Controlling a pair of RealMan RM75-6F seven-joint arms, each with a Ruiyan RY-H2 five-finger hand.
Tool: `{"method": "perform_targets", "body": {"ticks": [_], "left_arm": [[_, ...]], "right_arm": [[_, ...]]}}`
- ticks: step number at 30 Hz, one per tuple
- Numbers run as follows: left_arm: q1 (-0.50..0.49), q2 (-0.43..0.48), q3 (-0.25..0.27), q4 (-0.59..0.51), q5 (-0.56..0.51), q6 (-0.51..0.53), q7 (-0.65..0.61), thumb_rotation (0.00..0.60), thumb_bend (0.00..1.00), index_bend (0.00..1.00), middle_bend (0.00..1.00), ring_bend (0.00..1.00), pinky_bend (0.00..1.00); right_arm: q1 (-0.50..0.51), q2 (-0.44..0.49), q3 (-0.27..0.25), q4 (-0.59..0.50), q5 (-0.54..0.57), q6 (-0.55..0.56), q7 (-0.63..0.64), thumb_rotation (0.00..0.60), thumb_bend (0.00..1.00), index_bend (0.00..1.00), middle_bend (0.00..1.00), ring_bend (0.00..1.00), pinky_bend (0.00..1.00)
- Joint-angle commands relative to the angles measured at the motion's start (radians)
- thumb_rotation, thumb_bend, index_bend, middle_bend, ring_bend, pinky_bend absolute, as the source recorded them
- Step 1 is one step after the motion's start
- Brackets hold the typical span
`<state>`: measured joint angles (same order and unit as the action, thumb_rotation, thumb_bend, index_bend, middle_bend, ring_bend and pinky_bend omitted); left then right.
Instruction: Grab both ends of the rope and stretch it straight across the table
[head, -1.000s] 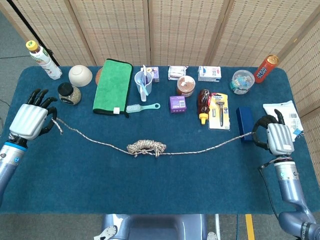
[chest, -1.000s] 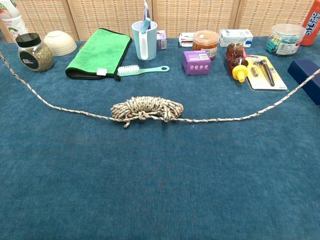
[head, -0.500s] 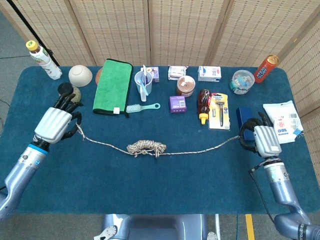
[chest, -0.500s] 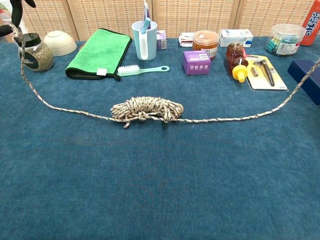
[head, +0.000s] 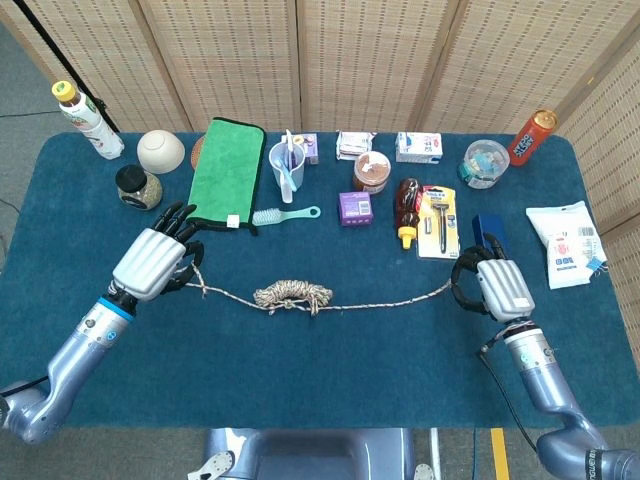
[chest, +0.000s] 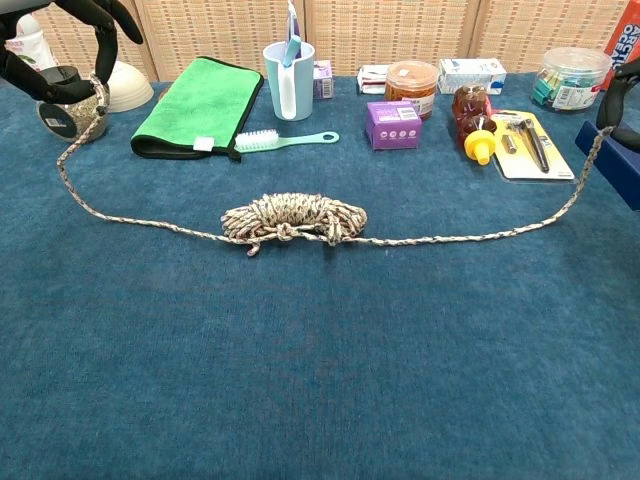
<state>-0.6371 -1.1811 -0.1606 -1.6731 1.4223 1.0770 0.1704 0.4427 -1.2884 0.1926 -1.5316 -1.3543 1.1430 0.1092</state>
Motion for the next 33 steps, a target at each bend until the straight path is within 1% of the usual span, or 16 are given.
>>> {"method": "perform_targets", "body": {"ticks": [1,12,15,16,18,19,20,22,23,25,26,29,33], "left_arm": [[-0.002,-0.003,0.003,-0.001,-0.001,-0.001,0.003,0.6,0.44,0.8,0.25,0.04,0.0],[0.002,0.006,0.009,0.004,-0.011,0.002,-0.003,0.6,0.44,0.8,0.25,0.04,0.0],[-0.002,0.001,0.011,0.006,-0.011,-0.002,-0.002,0.6,0.44,0.77,0.25,0.03,0.0],[-0.004,0.001,0.014,0.004,-0.013,-0.009,0.0,0.6,0.43,0.7,0.23,0.02,0.0],[-0.01,0.013,0.018,-0.008,-0.027,-0.034,0.008,0.6,0.42,0.48,0.12,0.01,0.0],[-0.013,0.021,0.02,-0.017,-0.038,-0.05,0.013,0.6,0.41,0.31,0.05,0.0,0.0],[-0.016,0.027,0.02,-0.025,-0.048,-0.06,0.018,0.6,0.39,0.15,0.01,0.0,0.0],[-0.021,0.036,0.019,-0.038,-0.064,-0.075,0.027,0.6,0.35,0.02,0.0,0.0,0.0],[-0.023,0.039,0.019,-0.042,-0.069,-0.079,0.03,0.6,0.32,0.0,0.0,0.0,0.0],[-0.024,0.044,0.02,-0.047,-0.079,-0.085,0.034,0.6,0.29,0.0,0.0,0.0,0.0],[-0.025,0.046,0.02,-0.049,-0.082,-0.088,0.035,0.6,0.28,0.0,0.0,0.0,0.0],[-0.024,0.052,0.022,-0.054,-0.091,-0.088,0.042,0.6,0.27,0.0,0.0,0.0,0.0],[-0.016,0.064,0.023,-0.061,-0.101,-0.08,0.041,0.6,0.27,0.0,0.0,0.0,0.0]], "right_arm": [[0.001,-0.002,-0.002,0.0,0.002,0.0,-0.003,0.6,0.44,0.81,0.45,0.26,0.0],[0.003,-0.001,-0.009,0.003,0.007,-0.004,0.0,0.6,0.44,0.81,0.45,0.26,0.0],[0.005,0.003,-0.014,0.001,0.008,-0.013,0.002,0.6,0.44,0.78,0.44,0.25,0.0],[0.007,0.012,-0.021,-0.004,0.009,-0.028,0.001,0.6,0.44,0.72,0.41,0.23,0.0],[0.011,0.035,-0.033,-0.016,0.014,-0.06,0.001,0.6,0.44,0.57,0.31,0.15,0.0],[0.013,0.044,-0.036,-0.022,0.017,-0.072,0.001,0.6,0.44,0.44,0.22,0.09,0.0],[0.014,0.05,-0.037,-0.026,0.02,-0.078,0.0,0.6,0.44,0.32,0.15,0.04,0.0],[0.015,0.058,-0.039,-0.031,0.025,-0.082,-0.005,0.6,0.44,0.16,0.06,0.0,0.0],[0.014,0.06,-0.039,-0.033,0.027,-0.082,-0.006,0.6,0.44,0.09,0.02,0.0,0.0],[0.014,0.062,-0.038,-0.035,0.03,-0.079,-0.01,0.6,0.43,0.02,0.0,0.0,0.0],[0.013,0.062,-0.037,-0.035,0.031,-0.078,-0.011,0.6,0.42,0.0,0.0,0.0,0.0],[0.012,0.065,-0.035,-0.036,0.036,-0.074,-0.017,0.6,0.34,0.0,0.0,0.0,0.0],[0.005,0.076,-0.031,-0.039,0.047,-0.061,-0.022,0.6,0.33,0.0,0.0,0.0,0.0]]}}
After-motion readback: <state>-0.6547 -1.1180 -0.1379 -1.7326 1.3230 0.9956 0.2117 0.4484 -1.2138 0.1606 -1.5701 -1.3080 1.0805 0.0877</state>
